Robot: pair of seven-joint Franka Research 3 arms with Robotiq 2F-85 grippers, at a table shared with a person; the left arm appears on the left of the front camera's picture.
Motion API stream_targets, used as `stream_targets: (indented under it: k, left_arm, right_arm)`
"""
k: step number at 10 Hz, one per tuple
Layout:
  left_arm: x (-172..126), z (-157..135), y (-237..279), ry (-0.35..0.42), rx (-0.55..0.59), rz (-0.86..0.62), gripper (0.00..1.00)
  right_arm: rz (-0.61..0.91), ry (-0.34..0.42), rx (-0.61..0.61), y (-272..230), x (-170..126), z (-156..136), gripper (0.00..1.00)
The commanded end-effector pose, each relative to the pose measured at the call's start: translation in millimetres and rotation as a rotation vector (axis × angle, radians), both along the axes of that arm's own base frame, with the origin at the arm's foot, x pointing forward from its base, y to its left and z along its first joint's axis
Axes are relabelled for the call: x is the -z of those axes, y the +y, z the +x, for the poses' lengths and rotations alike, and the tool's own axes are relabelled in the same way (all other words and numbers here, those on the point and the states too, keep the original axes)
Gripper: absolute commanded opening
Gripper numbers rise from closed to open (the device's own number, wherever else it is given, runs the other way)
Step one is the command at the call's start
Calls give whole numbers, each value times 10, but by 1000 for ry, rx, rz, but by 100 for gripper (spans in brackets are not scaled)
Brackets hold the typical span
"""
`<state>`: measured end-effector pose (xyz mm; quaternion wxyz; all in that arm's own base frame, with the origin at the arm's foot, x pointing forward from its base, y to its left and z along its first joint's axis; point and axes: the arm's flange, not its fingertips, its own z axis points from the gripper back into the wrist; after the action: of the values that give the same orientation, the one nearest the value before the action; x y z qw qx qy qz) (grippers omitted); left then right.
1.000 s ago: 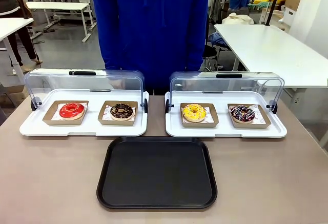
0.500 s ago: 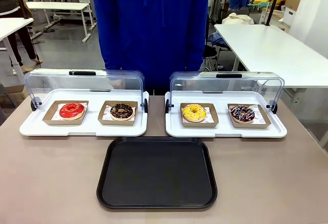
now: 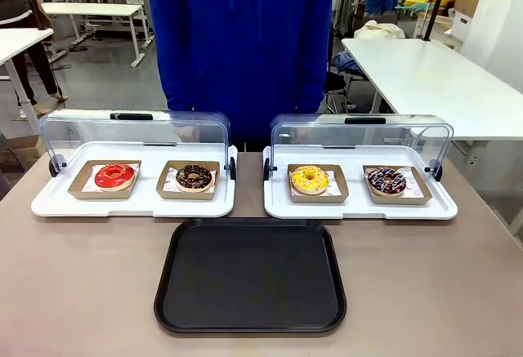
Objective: Move the third donut from the left to the tray.
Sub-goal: Pick up the Paper togo box containing the Donut indicated by the person and place it on the Handle tray.
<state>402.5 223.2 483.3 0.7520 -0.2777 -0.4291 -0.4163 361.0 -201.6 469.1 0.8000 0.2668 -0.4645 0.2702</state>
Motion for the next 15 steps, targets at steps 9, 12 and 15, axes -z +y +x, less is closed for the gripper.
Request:
stream_targets:
  k: [9,12,15]
  left_arm:
    - [-24,-17,-9,7,5,-3,100]
    - [-24,-17,-9,7,5,-3,100]
    - [-24,-17,-9,7,5,-3,100]
  right_arm:
    - [2,-40,-10,-19,9,38,100]
    - [2,-40,-10,-19,9,38,100]
    - [2,-40,-10,-19,9,38,100]
